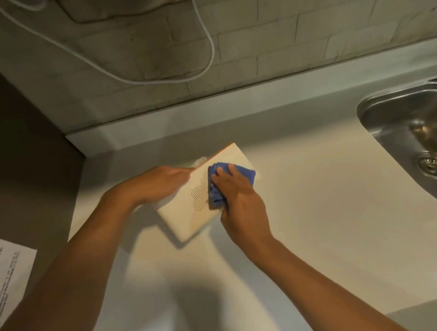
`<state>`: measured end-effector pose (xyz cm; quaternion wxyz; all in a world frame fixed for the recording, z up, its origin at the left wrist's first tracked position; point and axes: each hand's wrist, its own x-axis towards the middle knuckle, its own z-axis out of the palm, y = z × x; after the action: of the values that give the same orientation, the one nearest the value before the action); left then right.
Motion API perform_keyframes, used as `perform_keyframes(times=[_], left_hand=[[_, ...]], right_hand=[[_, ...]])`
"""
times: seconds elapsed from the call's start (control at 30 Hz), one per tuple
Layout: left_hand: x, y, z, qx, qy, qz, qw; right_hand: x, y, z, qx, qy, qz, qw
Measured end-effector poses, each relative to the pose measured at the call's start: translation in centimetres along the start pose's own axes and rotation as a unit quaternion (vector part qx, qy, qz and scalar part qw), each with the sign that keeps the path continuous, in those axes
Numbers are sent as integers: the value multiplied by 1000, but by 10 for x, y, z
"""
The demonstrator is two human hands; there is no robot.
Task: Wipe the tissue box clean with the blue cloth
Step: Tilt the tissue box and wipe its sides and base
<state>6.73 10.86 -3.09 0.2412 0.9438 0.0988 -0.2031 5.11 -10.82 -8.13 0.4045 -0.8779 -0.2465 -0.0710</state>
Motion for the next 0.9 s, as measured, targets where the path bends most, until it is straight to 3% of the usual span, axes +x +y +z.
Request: perform_keyframes(times=[0.1, 0.33, 0.47, 0.6, 0.77, 0.9], left_hand=[[10, 29, -2, 25, -15, -22, 999], [30, 92, 19, 41, 63, -70, 995], [36, 98, 44, 40, 173, -63, 982], [29, 79, 48, 22, 256, -51, 965], [16, 54, 25, -108, 346, 33, 931], [3, 35, 31, -281, 339, 56, 896]], right_hand=[[-9, 0, 7, 12, 18, 4, 1000], [-22, 5, -1, 19, 25, -13, 999], [-29, 16, -12, 59, 22, -22, 998], [-32, 27, -35, 124, 165, 11, 978], [-27, 30, -55, 250, 244, 116, 930], [-30, 21, -55, 286, 249, 118, 918]])
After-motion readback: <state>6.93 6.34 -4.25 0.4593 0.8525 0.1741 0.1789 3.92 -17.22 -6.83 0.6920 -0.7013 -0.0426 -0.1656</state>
